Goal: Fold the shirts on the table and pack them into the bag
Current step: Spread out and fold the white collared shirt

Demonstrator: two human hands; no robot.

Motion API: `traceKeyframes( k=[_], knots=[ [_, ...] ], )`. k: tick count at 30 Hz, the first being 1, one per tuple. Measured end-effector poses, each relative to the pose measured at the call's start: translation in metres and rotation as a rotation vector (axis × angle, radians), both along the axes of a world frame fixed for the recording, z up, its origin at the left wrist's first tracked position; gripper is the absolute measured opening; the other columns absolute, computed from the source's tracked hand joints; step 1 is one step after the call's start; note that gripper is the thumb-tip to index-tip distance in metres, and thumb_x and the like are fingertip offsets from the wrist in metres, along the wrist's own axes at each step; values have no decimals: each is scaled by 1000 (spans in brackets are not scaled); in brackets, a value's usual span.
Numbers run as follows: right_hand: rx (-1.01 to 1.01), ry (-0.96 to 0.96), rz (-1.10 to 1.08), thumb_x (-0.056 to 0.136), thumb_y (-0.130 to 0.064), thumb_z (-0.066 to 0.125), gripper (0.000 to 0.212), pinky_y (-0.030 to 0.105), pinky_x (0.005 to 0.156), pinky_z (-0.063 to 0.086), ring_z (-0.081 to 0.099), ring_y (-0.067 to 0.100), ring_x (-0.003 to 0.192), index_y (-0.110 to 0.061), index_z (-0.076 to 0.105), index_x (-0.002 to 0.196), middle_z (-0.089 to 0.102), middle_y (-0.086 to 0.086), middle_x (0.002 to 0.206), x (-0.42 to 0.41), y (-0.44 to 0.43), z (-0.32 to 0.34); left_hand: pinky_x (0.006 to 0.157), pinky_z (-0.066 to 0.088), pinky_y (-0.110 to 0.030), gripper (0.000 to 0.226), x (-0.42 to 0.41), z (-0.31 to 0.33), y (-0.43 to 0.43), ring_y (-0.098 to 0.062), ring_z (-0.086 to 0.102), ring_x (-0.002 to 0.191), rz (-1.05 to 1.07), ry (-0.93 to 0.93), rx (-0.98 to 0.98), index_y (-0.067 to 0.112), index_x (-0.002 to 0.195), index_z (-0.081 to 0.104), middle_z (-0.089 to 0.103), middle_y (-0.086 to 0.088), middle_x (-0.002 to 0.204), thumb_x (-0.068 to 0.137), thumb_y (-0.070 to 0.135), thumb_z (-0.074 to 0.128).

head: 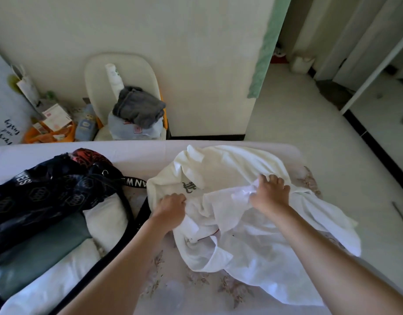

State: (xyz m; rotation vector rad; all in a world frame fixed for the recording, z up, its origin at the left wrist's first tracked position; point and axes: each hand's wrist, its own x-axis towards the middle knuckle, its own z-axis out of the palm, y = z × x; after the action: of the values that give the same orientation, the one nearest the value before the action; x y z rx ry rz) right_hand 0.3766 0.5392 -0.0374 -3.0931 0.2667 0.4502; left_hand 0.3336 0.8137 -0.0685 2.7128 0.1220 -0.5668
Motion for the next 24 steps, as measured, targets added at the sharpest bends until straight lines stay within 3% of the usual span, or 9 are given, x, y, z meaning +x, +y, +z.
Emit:
traceKeyframes(
  k=[2,3,6,10,12,14,17,21,24],
  knots=[
    [138,-11,183,82,-23,60,82,43,115,25,20,29,145,-24,20,154,22,10,158,-11,16,9,68,44,-37,23,-6,13,-5,-28,60,84,24,-11,-208,22,113,51,56,-3,87,105,26,30],
    [280,-35,305,80,-15,58,85,40,118,24,20,26,147,-26,20,155,22,6,160,-19,30,16,63,43,-36,22,-9,23,-8,-26,58,76,5,-44,-266,24,112,51,55,-1,83,105,26,30],
    [539,8,542,79,-18,58,71,34,111,35,46,16,129,-29,40,147,52,-6,140,-40,72,37,56,35,-26,20,-18,58,-11,-16,53,70,-89,-168,-310,26,113,54,52,11,77,105,25,36],
    [642,-48,429,93,-37,62,18,29,77,46,61,12,83,-25,64,107,66,-9,88,-52,92,62,58,40,-25,22,-27,94,-3,-16,58,76,-102,-168,-467,30,115,53,59,10,84,95,36,58],
    [729,-62,321,97,-32,58,15,29,65,40,53,13,74,-19,58,90,57,-9,77,-55,89,75,69,47,-26,53,-33,99,12,-13,61,87,-63,-97,-575,36,119,48,62,9,98,76,41,78],
    [748,-165,268,97,-27,54,24,34,62,34,45,18,70,-9,49,83,49,-2,72,-59,84,90,80,52,-29,56,-38,97,23,-11,62,92,-138,9,-507,35,115,55,64,11,100,67,40,84],
    [781,-281,210,97,-27,52,20,35,66,39,52,19,74,-13,57,83,57,0,75,-68,76,114,82,51,-30,11,-50,96,20,-16,65,92,-138,33,-468,28,89,66,67,10,89,83,35,71],
    [644,-368,216,98,-25,55,8,28,61,36,53,15,71,-24,63,99,58,-9,76,-82,60,154,65,39,-36,16,-60,136,11,-25,55,77,38,-295,-383,17,97,48,55,1,80,102,29,40],
    [623,-405,249,90,-7,49,20,23,59,36,54,21,76,-21,62,93,63,-5,81,-90,49,188,60,43,-34,14,-58,182,7,-27,60,67,80,-485,-438,16,105,43,61,-5,78,103,26,34]
  ],
)
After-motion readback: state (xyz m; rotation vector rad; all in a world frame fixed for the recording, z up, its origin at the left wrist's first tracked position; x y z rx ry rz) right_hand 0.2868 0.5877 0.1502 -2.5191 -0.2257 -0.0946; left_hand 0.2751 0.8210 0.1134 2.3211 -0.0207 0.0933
